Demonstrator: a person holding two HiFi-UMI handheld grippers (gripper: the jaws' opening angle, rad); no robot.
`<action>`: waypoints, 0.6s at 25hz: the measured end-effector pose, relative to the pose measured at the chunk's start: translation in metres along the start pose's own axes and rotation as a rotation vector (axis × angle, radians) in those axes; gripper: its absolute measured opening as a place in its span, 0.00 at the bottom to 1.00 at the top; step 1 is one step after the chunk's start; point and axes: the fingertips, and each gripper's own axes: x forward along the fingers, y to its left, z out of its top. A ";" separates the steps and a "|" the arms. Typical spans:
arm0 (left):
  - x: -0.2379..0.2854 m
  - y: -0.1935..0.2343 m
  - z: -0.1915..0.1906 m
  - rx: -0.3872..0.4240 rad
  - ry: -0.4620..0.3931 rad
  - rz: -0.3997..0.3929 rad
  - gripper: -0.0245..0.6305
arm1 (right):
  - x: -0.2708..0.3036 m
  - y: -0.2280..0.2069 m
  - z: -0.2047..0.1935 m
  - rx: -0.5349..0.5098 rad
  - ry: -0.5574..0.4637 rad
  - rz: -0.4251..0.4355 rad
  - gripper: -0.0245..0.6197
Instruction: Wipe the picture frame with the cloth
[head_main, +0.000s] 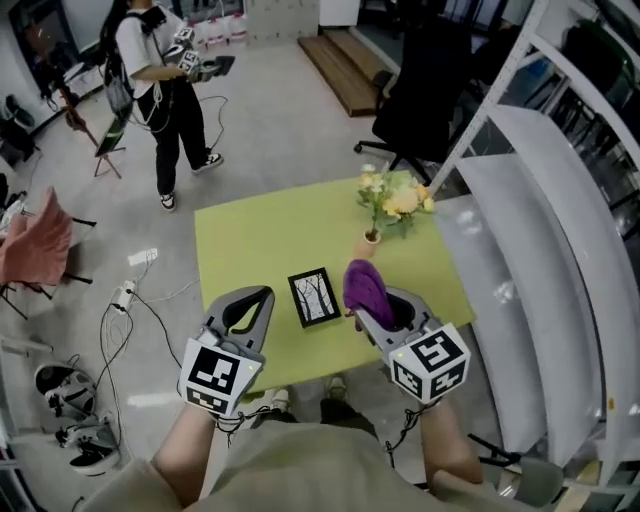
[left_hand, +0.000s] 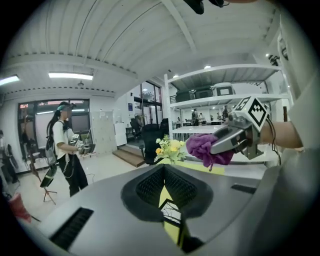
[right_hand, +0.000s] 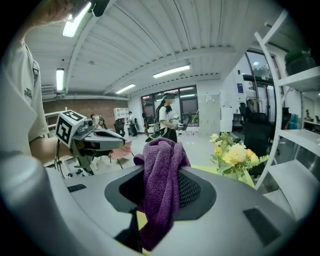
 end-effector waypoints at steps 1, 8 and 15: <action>0.007 0.001 -0.003 -0.016 0.011 0.021 0.05 | 0.008 -0.006 -0.003 -0.011 0.018 0.030 0.26; 0.055 0.004 -0.044 -0.121 0.102 0.100 0.05 | 0.075 -0.037 -0.023 -0.105 0.165 0.221 0.26; 0.090 0.003 -0.118 -0.233 0.212 0.108 0.05 | 0.150 -0.032 -0.069 -0.204 0.334 0.365 0.26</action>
